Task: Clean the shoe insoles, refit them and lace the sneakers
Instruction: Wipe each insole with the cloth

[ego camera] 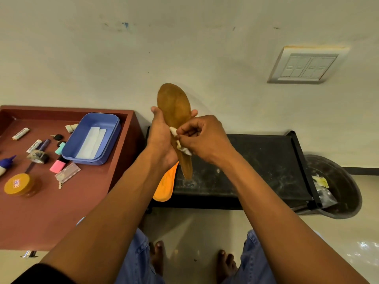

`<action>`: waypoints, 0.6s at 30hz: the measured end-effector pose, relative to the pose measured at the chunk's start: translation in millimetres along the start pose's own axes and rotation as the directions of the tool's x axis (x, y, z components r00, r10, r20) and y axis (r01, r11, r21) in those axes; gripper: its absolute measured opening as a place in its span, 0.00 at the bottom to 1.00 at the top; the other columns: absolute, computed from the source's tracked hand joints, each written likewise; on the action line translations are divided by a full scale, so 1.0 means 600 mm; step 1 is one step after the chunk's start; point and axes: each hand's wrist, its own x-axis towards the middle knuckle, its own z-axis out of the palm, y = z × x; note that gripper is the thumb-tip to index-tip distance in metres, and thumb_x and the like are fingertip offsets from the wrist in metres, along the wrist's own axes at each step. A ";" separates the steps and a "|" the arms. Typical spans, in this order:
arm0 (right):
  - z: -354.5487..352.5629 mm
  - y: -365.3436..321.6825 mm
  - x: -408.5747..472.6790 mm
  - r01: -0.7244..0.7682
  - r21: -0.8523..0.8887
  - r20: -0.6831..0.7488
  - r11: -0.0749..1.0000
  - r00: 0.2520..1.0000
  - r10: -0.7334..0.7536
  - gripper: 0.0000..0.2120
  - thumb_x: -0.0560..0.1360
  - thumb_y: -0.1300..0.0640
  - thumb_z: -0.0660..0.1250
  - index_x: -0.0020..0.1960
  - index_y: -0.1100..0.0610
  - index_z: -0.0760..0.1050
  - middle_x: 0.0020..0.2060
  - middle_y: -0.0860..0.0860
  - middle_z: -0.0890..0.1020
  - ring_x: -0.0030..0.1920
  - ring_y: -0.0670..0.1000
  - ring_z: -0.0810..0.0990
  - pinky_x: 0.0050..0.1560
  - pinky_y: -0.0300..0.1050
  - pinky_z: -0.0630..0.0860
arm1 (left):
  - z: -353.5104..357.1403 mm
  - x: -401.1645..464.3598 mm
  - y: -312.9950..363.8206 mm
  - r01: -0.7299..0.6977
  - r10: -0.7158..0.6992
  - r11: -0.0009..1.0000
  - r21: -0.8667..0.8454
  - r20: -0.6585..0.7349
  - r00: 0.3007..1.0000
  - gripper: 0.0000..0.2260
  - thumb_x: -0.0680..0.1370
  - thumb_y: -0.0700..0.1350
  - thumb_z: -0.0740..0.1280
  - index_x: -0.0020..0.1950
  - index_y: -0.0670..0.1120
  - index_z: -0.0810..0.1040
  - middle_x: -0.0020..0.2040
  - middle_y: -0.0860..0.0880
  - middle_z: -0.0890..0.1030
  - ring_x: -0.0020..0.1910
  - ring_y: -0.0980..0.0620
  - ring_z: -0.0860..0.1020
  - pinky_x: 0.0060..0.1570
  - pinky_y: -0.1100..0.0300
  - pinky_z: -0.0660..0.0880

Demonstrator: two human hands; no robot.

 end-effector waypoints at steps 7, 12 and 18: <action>0.016 -0.001 -0.008 0.061 -0.082 -0.040 0.995 0.997 -0.064 0.04 0.72 0.57 0.78 0.47 0.53 0.86 0.41 0.46 0.85 0.40 0.45 0.84 0.48 0.46 0.84 | -0.004 -0.001 0.011 -0.043 0.042 0.999 -0.018 -0.030 0.999 0.44 0.79 0.73 0.42 0.57 0.42 0.86 0.53 0.42 0.87 0.48 0.44 0.87 0.49 0.47 0.81; 0.023 0.012 0.002 0.088 -0.188 -0.327 0.978 0.934 -0.147 0.02 0.74 0.56 0.75 0.45 0.53 0.86 0.39 0.45 0.85 0.39 0.43 0.83 0.46 0.44 0.84 | 0.005 -0.003 -0.002 -0.026 0.028 0.998 0.061 -0.032 0.999 0.40 0.80 0.72 0.45 0.62 0.43 0.83 0.57 0.42 0.86 0.56 0.44 0.85 0.57 0.48 0.81; 0.009 0.019 0.014 0.046 -0.014 -0.383 0.999 0.922 -0.047 0.03 0.75 0.57 0.75 0.48 0.52 0.86 0.41 0.45 0.85 0.40 0.42 0.84 0.45 0.38 0.83 | 0.008 -0.001 -0.017 -0.003 0.002 0.991 0.134 0.010 1.000 0.38 0.80 0.72 0.47 0.69 0.46 0.79 0.59 0.41 0.85 0.59 0.44 0.84 0.62 0.47 0.79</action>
